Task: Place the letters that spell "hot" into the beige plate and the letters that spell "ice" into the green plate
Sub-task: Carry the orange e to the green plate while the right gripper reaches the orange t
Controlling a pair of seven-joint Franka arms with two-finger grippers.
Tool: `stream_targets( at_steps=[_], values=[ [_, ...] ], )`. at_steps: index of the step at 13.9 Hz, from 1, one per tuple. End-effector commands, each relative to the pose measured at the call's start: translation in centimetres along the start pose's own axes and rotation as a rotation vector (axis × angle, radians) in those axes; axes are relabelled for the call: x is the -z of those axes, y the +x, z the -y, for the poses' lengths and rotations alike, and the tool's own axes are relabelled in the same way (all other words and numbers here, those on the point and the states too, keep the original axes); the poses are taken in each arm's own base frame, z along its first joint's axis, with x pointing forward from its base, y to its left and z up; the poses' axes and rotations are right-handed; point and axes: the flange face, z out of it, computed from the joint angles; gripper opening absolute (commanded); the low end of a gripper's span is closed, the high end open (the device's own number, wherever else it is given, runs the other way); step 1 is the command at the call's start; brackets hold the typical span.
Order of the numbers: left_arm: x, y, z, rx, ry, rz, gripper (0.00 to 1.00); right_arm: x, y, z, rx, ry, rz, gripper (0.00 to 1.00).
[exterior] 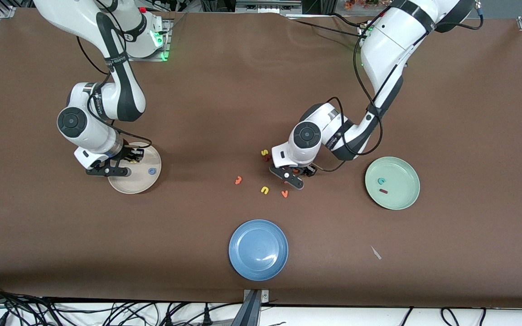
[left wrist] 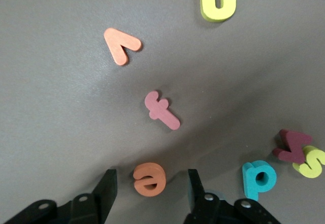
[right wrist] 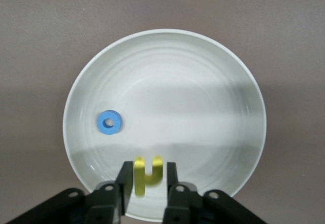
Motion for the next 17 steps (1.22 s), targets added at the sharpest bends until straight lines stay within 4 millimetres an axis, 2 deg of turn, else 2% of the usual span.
stream_targets(
  at_steps=[1, 3, 4, 5, 7, 9, 10, 12, 13, 14, 17],
  values=[
    [0.0, 0.1, -0.3, -0.01, 0.019, -0.012, 0.47, 1.3, 0.0, 2.5, -0.041, 0.072, -0.008, 1.0],
    [0.0, 0.0, -0.5, -0.011, 0.021, -0.008, 0.15, 2.1, 0.8, 6.5, -0.121, 0.086, -0.025, 1.0],
    [0.2, 0.0, -0.5, -0.014, 0.023, -0.006, 0.08, 2.2, 1.1, 8.8, -0.166, 0.088, -0.017, 1.0],
    [0.4, 0.0, -0.2, -0.011, 0.024, -0.006, 0.04, 2.4, 1.7, 11.1, -0.207, 0.088, -0.011, 1.0],
    [1.4, -0.1, 0.5, -0.004, 0.035, 0.009, 0.02, 2.5, 2.8, 15.7, -0.272, 0.089, 0.009, 1.0],
    [4.3, -0.3, 2.3, 0.002, 0.059, 0.041, 0.02, 2.0, 3.6, 20.3, -0.345, 0.091, 0.001, 1.0],
    [5.9, -0.6, 4.0, 0.002, 0.069, 0.056, 0.02, 1.7, 3.9, 22.0, -0.368, 0.09, -0.003, 1.0],
    [7.9, -1.4, 7.3, -0.036, 0.074, 0.093, 0.03, 0.6, 4.2, 24.6, -0.408, 0.079, 0.006, 1.0],
    [8.7, -2.0, 9.2, -0.073, 0.073, 0.12, 0.03, -0.1, 3.8, 27.3, -0.416, 0.081, 0.004, 1.0],
    [9.2, -2.6, 11.5, -0.115, 0.065, 0.144, 0.03, -0.1, 4.3, 28.9, -0.432, 0.091, -0.011, 1.0],
    [9.6, -4.5, 19.1, -0.274, 0.025, 0.169, 0.03, -1.2, 5.1, 31.4, -0.47, 0.107, -0.026, 1.0]
  ],
)
